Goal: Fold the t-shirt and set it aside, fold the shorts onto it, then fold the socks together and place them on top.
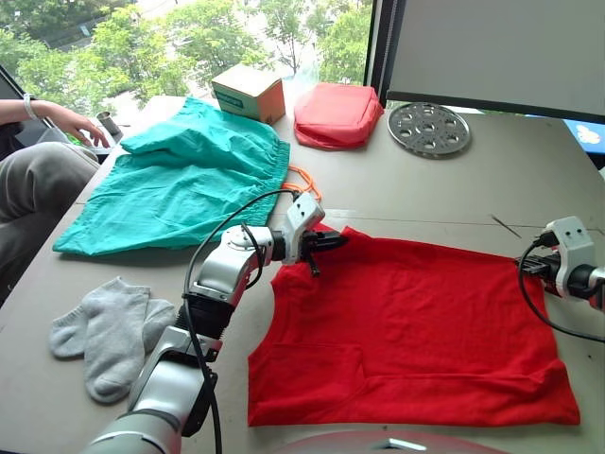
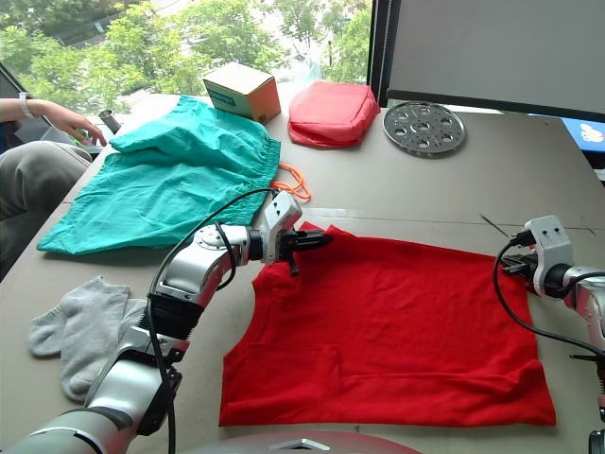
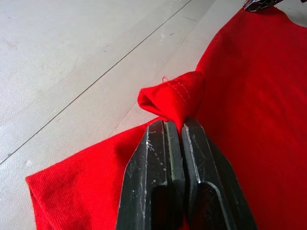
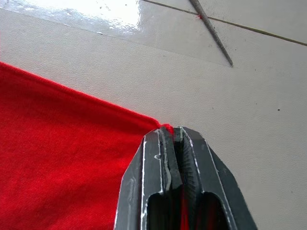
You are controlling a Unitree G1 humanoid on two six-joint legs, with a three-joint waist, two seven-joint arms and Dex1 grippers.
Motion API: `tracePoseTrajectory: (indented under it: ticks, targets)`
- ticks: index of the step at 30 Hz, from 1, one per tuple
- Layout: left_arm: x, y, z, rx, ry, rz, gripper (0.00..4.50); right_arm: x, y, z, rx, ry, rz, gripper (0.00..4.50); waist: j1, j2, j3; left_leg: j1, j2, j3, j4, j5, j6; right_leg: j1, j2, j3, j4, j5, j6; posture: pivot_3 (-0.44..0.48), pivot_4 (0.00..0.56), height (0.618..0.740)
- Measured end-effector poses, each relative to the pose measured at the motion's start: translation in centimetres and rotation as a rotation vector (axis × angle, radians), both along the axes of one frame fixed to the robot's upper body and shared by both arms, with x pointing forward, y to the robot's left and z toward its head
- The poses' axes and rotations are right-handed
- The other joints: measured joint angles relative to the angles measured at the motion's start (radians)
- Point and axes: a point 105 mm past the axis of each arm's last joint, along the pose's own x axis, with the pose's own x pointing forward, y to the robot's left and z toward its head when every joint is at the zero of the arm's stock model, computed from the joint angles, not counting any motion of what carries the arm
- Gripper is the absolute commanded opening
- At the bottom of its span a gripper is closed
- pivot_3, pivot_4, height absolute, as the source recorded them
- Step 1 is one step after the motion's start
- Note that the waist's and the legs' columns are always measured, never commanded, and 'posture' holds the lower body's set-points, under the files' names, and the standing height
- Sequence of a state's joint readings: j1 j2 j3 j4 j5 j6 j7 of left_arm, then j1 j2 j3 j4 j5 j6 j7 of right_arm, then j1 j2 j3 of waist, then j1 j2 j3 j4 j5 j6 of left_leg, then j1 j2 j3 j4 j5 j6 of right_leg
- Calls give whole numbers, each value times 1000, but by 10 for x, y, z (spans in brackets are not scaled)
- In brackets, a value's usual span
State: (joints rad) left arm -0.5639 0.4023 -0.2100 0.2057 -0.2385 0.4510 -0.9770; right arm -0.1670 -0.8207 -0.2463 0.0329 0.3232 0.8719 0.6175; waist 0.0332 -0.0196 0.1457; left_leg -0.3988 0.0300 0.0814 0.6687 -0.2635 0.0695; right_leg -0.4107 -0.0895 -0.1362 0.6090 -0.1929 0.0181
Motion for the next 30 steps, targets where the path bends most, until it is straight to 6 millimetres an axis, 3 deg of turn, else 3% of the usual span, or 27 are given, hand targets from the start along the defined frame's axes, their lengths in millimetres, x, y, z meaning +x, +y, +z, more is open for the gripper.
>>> tracePoseTrajectory:
  ticks: [6,14,20,27,30]
  targets:
    - [4,0,7,-13,-63,-13,0,-3,4,4,4,-47,30,19,5,1,0,0,0,0,0,0,0,0,0,0,0,0,0,0,150,739]
    - [-7,7,30,-9,-357,-157,0,-21,5,23,43,-229,63,19,5,3,0,0,0,1,-1,0,0,0,0,0,-1,0,0,0,150,739]
    - [-32,19,13,110,-606,-266,0,-52,14,22,66,-308,125,19,5,5,0,0,0,1,-1,-1,1,-1,-1,1,-1,-2,-4,0,150,739]
    - [-54,23,-5,196,-740,-357,0,-79,21,9,95,-336,163,19,7,8,-1,1,1,1,-1,-3,-3,-1,-2,1,-1,-2,-4,0,150,739]
    - [-67,24,-18,228,-749,-418,0,-88,14,10,79,-343,159,19,6,10,-2,1,1,2,-1,-3,-3,-2,-2,1,-1,-2,-4,0,150,739]
